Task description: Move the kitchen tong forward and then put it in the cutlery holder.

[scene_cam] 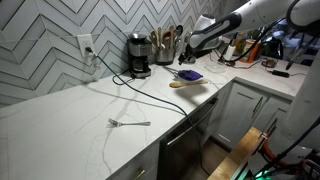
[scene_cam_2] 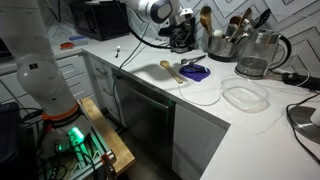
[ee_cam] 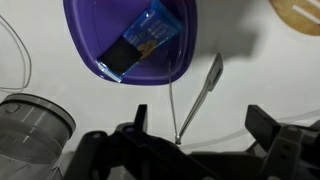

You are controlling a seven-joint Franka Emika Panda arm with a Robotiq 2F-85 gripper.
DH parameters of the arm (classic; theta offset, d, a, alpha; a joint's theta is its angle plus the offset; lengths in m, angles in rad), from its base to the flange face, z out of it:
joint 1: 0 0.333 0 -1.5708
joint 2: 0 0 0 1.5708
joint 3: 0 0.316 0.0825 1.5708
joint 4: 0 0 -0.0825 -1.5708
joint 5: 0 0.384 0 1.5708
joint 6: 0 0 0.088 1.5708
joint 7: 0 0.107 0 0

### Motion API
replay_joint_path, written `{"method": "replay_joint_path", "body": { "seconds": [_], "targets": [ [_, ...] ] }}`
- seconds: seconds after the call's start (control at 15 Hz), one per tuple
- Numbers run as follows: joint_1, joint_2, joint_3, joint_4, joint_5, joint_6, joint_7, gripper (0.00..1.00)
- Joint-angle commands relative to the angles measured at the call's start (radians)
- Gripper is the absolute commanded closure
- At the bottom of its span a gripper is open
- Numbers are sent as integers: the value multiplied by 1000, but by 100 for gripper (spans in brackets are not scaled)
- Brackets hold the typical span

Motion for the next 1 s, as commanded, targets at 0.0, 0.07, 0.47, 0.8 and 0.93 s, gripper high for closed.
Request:
{"method": "replay_joint_path", "body": {
  "seconds": [0.0,0.07,0.47,0.8,0.93],
  "targets": [
    [-23,157,24,164,-2,22,51,0],
    [-26,193,27,204,1,25,59,0],
    [-53,381,73,432,49,-2,60,0],
    [-77,511,102,575,75,20,58,0],
    [-82,555,102,625,75,13,66,0]
  ]
}}
